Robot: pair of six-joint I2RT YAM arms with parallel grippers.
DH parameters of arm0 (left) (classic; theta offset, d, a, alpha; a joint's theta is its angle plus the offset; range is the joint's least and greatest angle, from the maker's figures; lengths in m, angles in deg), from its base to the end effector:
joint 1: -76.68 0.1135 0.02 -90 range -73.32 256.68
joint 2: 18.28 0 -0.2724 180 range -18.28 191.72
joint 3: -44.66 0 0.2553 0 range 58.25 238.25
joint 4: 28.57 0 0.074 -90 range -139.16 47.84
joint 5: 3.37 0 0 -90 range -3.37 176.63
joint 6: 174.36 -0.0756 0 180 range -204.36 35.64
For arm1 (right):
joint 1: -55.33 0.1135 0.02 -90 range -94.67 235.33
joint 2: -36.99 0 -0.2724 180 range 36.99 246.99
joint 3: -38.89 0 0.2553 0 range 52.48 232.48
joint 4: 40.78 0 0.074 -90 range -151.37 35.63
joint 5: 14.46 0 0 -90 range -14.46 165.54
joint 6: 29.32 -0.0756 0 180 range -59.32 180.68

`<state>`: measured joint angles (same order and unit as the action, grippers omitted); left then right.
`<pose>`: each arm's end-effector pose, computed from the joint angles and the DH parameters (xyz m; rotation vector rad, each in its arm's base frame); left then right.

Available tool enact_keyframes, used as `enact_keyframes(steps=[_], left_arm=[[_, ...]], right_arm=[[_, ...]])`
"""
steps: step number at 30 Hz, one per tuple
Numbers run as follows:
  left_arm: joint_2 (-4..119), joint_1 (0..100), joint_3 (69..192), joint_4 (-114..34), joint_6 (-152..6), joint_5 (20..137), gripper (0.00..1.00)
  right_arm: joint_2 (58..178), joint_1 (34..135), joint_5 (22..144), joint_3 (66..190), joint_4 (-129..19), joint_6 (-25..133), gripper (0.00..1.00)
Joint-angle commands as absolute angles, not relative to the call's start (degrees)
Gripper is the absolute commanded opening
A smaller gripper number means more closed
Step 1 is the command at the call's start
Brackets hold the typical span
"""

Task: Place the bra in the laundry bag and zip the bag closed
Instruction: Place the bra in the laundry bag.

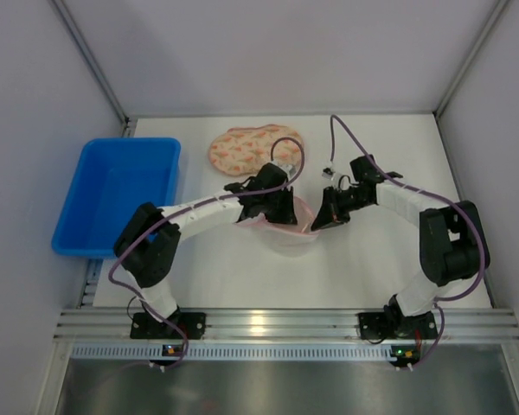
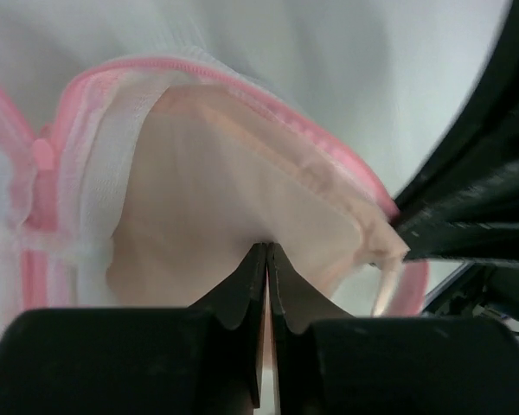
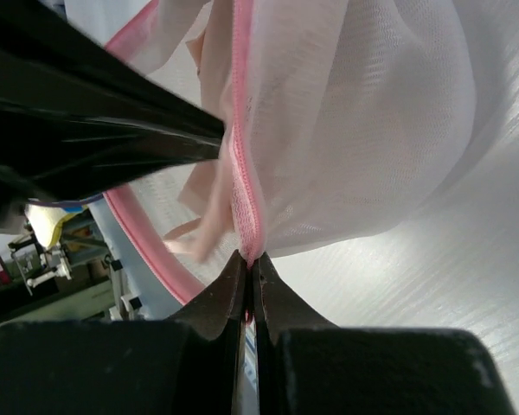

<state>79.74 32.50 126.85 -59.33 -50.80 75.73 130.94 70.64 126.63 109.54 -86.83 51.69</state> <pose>0.2808 -0.2928 0.2059 0.3315 2.5231 -0.8241 0.2893 0.1402 0.1706 -0.3797 2.6558 1.3513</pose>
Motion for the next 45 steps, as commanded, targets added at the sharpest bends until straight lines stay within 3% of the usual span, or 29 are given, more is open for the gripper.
enact_keyframes(steps=[1,6,9,13,17,21,25,29,34,36,37,38,40,45], left_arm=[[84.71,31.15,127.25,-53.68,-44.56,73.61,0.11],[94.90,32.64,128.48,-53.76,-39.89,77.65,0.12],[95.63,33.96,129.71,-54.99,-40.15,76.79,0.18],[85.99,35.37,129.53,-55.16,-45.76,73.27,0.38],[73.85,36.60,129.80,-58.93,-53.32,71.41,0.67],[64.44,41.68,127.08,-65.34,-56.75,73.35,0.73],[62.23,51.25,122.87,-71.58,-62.81,76.60,0.72],[63.54,57.42,118.73,-71.87,-66.08,73.18,0.71],[71.53,60.15,119.69,-71.87,-67.57,75.81,0.69],[76.08,60.68,121.79,-71.69,-68.36,76.17,0.69],[77.51,61.12,122.93,-71.60,-69.32,76.17,0.68],[78.91,61.12,123.99,-71.51,-69.68,74.86,0.68],[82.87,61.47,127.15,-70.64,-71.34,71.26,0.66],[89.46,61.48,133.30,-68.70,-70.30,61.49,0.62]], right_arm=[[127.79,71.42,128.53,112.24,-87.68,52.43,0.00],[125.50,71.42,129.41,113.30,-87.94,50.75,0.00],[124.71,71.42,129.33,112.77,-88.29,50.67,0.00],[125.32,71.42,128.10,111.98,-87.50,50.93,0.00],[126.73,71.33,125.91,111.80,-86.80,52.24,0.00],[127.87,70.80,125.02,111.89,-87.50,53.74,0.00],[125.59,70.98,126.07,109.01,-87.59,53.39,0.00],[122.43,72.99,128.97,105.31,-87.94,54.44,0.24],[117.16,79.84,132.39,104.60,-90.75,57.16,0.35],[116.45,81.43,134.32,104.69,-91.80,57.43,0.54],[116.36,81.61,134.68,105.56,-92.24,58.74,0.72],[116.62,81.61,134.51,106.44,-94.34,59.71,0.79],[116.97,81.52,132.24,110.02,-96.11,62.94,0.85],[119.69,75.39,131.09,116.88,-98.66,64.02,0.87]])
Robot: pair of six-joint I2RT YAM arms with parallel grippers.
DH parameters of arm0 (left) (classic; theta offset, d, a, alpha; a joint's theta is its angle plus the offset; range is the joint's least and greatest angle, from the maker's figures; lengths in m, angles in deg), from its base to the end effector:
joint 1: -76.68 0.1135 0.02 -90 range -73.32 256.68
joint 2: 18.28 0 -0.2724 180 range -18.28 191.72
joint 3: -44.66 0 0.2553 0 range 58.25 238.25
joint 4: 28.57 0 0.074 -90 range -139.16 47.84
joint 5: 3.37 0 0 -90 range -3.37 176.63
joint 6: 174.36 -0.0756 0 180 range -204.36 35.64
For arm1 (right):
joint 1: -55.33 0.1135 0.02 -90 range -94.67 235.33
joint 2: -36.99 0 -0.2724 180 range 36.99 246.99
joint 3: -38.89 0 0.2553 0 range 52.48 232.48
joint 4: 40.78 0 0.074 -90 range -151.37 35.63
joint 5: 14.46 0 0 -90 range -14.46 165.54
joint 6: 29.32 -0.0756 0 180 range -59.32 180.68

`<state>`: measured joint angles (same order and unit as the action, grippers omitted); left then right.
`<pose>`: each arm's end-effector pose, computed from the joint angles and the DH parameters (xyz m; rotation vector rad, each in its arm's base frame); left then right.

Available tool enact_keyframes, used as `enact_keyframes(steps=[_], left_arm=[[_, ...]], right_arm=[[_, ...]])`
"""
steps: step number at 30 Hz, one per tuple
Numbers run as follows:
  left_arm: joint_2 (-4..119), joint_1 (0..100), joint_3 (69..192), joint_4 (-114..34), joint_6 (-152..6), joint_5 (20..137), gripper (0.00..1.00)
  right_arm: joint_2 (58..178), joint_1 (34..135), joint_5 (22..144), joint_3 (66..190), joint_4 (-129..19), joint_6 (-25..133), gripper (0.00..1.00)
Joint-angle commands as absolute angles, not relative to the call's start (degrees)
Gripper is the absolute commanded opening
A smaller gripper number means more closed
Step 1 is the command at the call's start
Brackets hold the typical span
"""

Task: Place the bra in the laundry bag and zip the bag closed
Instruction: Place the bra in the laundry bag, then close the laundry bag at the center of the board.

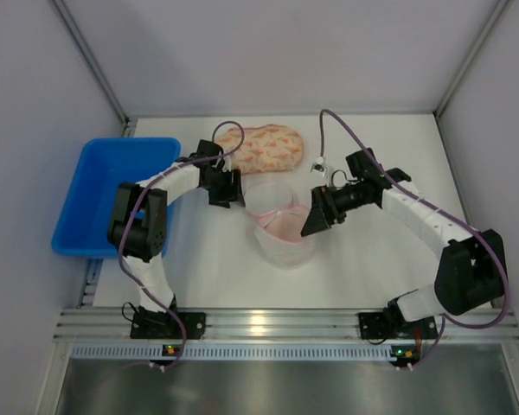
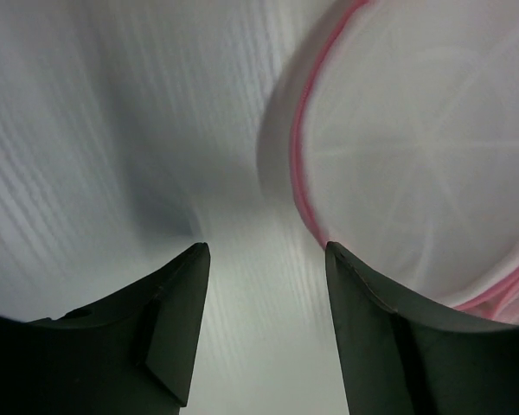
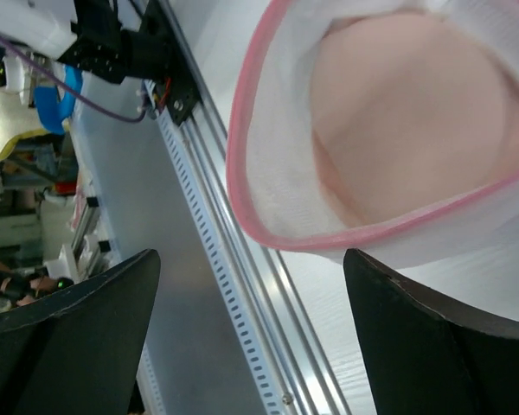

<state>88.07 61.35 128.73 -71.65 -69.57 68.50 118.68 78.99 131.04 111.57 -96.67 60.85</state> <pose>0.3735 -0.1268 0.1455 0.1088 2.7506 -0.5800 0.2336 0.1704 0.2373 -0.8219 2.4429 1.4346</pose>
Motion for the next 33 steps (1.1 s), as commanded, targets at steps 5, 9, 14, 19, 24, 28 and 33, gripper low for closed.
enact_keyframes(steps=[5,9,14,19,24,28,33], left_arm=[[94.92,61.56,134.98,-68.00,-66.52,58.16,0.62],[96.07,62.09,133.05,-63.87,-62.57,52.88,0.64],[98.61,62.00,132.43,-56.23,-57.65,47.17,0.50],[97.30,61.65,134.54,-51.31,-58.78,40.23,0.13],[91.17,60.77,136.39,-47.70,-67.46,28.99,0.00],[84.23,59.19,133.85,-47.78,-79.15,17.30,0.00],[73.14,57.08,126.29,-47.70,-99.36,8.78,0.00]], right_arm=[[121.28,67.39,130.56,120.59,-98.49,63.59,0.93],[122.25,64.39,130.38,122.35,-99.10,63.41,0.94],[122.16,62.55,128.45,120.42,-95.08,61.48,0.95],[122.42,60.09,125.82,118.31,-90.85,58.66,0.96],[123.30,57.88,126.34,120.32,-89.34,58.14,0.96],[126.45,54.73,128.79,125.68,-89.87,58.13,0.96],[133.13,52.08,131.69,137.72,-98.38,66.30,0.93]])
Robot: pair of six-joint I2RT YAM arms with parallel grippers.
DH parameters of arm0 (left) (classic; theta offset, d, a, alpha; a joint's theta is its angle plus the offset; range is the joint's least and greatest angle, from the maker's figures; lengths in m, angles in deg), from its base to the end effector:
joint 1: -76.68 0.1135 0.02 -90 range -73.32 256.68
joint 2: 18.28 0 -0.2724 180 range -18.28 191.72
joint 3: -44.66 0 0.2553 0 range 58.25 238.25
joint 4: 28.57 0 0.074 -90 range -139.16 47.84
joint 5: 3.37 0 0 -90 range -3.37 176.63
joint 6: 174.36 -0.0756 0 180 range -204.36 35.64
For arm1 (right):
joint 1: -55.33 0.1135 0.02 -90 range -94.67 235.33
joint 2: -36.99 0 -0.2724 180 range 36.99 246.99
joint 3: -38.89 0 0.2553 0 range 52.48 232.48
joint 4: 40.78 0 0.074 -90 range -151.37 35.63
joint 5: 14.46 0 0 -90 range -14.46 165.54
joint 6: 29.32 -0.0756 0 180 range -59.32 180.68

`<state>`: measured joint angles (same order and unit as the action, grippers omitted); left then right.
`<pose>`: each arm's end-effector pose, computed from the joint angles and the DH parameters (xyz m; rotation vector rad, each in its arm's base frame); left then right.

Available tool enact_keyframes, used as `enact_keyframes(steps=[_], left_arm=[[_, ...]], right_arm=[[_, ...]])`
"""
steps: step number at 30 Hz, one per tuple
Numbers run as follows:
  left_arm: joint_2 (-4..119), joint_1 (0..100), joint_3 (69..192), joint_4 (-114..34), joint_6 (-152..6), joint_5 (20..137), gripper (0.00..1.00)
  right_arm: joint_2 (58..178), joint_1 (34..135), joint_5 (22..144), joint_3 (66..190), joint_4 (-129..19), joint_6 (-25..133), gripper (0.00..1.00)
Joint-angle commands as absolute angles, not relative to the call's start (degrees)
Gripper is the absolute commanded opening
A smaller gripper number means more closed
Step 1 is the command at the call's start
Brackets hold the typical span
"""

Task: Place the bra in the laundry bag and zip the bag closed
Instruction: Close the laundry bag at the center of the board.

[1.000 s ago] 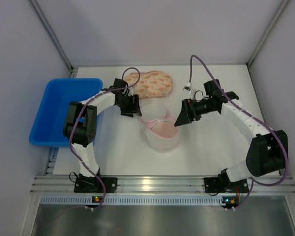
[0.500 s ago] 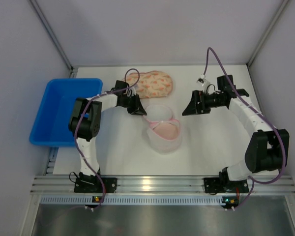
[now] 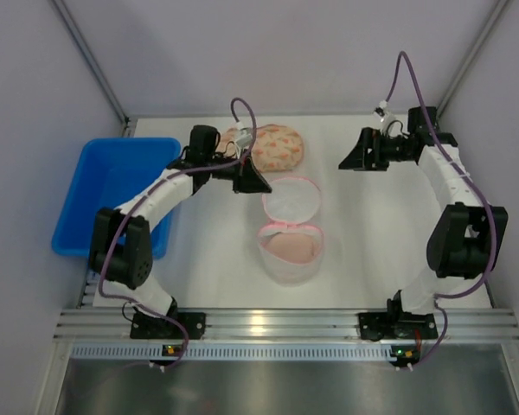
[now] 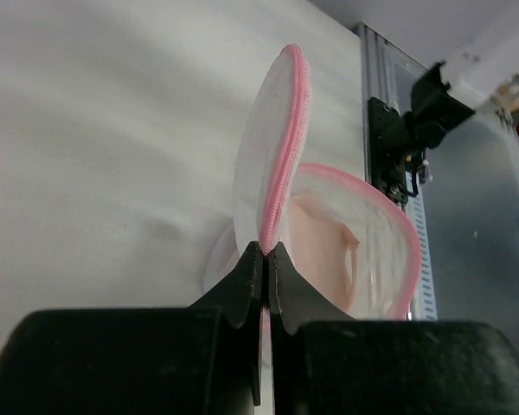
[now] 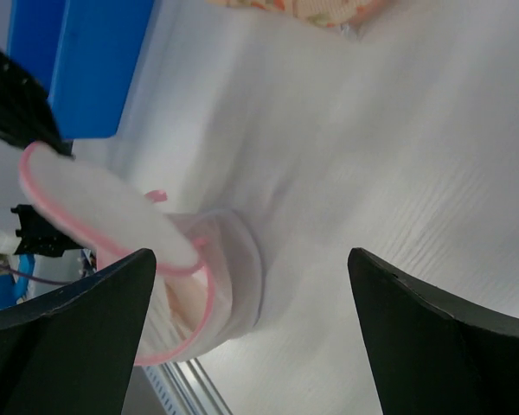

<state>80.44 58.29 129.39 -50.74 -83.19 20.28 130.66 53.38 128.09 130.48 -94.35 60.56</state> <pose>0.3513 -0.1898 0.2595 0.9513 1.8691 -1.4540 0.3621 0.0477 0.2770 -0.3103 2.3129 1.1274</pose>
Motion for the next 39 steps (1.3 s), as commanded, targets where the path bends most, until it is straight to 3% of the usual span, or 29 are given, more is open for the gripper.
enact_keyframes(steps=[1,6,12,15,19,22,30,37,39], left_arm=[[71.65,56.73,123.93,-47.61,-101.39,7.36,0.00],[66.01,55.24,119.61,-47.61,-110.19,4.63,0.03],[61.98,52.08,114.69,-48.31,-121.34,10.06,0.04],[58.03,50.06,113.54,-60.14,-142.12,19.01,0.00],[48.62,44.18,104.94,-60.36,-163.49,31.76,0.00],[42.31,40.22,97.82,-48.07,-158.92,41.17,0.00],[37.97,35.82,96.58,-33.13,-153.88,54.79,0.00],[35.16,31.16,91.13,-29.59,-158.00,59.38,0.00],[32.36,30.63,86.92,-30.72,-163.59,58.16,0.19]], right_arm=[[135.41,51.91,133.18,139.21,-101.18,67.44,0.93],[139.56,53.66,137.85,143.88,-105.95,72.45,0.88],[139.38,64.11,136.36,139.15,-108.77,77.02,0.87],[138.95,67.54,135.57,136.69,-108.69,78.09,0.87],[138.86,67.90,134.34,135.45,-108.59,78.35,0.87],[138.51,67.81,134.34,135.10,-108.33,77.83,0.87],[136.75,67.90,133.90,134.57,-108.51,77.21,0.88],[135.87,68.16,133.63,133.43,-107.80,76.33,0.88],[135.69,68.60,132.67,132.99,-107.63,76.24,0.88]])
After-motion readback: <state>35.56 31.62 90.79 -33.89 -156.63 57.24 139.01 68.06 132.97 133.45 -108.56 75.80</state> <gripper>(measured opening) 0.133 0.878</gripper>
